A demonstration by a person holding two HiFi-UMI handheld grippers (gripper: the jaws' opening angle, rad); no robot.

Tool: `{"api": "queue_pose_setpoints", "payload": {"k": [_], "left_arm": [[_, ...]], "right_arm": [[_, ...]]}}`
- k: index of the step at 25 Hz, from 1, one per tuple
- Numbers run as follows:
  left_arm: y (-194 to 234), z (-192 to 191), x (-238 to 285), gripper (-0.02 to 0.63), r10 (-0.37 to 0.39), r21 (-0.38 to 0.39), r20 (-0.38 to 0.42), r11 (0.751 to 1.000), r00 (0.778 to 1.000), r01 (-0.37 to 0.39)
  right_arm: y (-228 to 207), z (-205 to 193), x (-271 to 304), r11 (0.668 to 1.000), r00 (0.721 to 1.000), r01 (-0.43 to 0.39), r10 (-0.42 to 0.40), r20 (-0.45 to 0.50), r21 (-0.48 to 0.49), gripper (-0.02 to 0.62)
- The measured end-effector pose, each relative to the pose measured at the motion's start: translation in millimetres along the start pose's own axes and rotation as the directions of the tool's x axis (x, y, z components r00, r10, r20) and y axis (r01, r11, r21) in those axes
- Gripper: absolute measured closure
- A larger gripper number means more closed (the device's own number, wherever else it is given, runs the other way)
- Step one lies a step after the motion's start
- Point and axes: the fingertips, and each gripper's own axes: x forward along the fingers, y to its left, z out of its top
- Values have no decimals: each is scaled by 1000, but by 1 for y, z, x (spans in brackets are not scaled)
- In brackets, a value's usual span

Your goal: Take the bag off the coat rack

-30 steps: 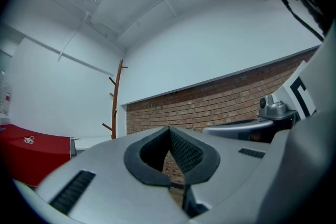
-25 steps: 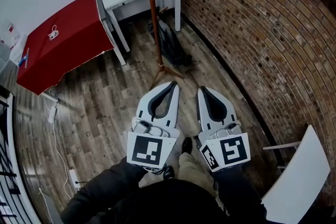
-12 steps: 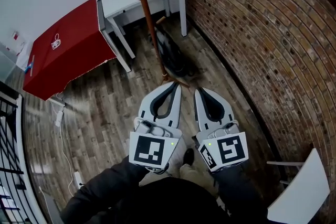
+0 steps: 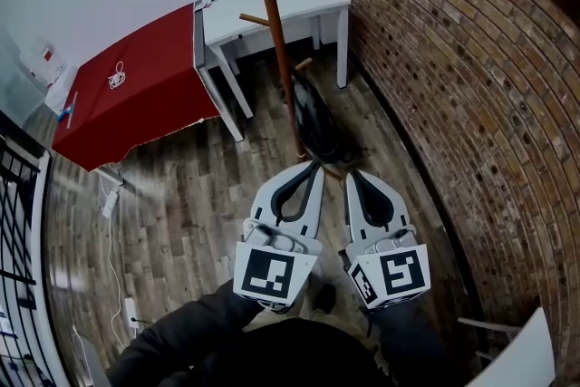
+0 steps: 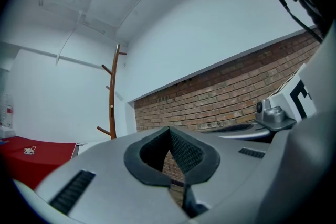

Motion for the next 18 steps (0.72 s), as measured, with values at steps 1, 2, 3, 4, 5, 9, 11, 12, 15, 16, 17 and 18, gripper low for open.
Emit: {"api": "queue_pose_setpoints", "payload": {"k": [1,2,3,4,5,9,11,12,15,16,17,18], "left_arm": [[7,-3,5,597,9,-4,3,1000,1000,-9],[14,-6,9,597,19,-10,4,1000,1000,-19],[22,-9,15,597,27,-16,4,1000,1000,-27],[30,-12,21,597,35,-21,2,999,999,-35],[39,-15,27,597,41,-25,2,999,999,-41],[72,-26,52,597,57,-34,-1,998,998,-57],[90,-34,67,597,63,-48,-8,997,998,-64],[98,-39,74,597,66,-54,-10,996,998,-67],[123,-51,97,597,76,-68,-17,995,997,-77],[131,-53,105,597,78,-71,-16,994,997,-79],[139,-55,112,597,80,-74,-14,994,997,-81],[147,-56,119,597,81,-75,-11,994,997,-82]], "right_arm": [[-1,-2,8,1000,1000,-9,8,-6,-5,589],[-3,-3,17,1000,1000,-15,15,-13,-10,589],[-5,-5,27,1000,1000,-20,20,-17,-13,589],[-7,-6,37,1000,999,-24,24,-21,-15,589],[-9,-7,47,999,999,-28,28,-24,-16,589],[-15,-13,88,999,999,-41,40,-36,-15,589],[-20,-17,110,999,998,-43,43,-41,-15,589],[-23,-20,122,999,998,-45,45,-44,-16,589],[-30,-26,155,998,997,-54,53,-59,-20,589],[-33,-26,166,998,997,-56,54,-62,-22,589],[-36,-26,177,998,997,-56,55,-63,-24,589],[-38,-26,188,998,997,-56,55,-62,-25,589]]}}
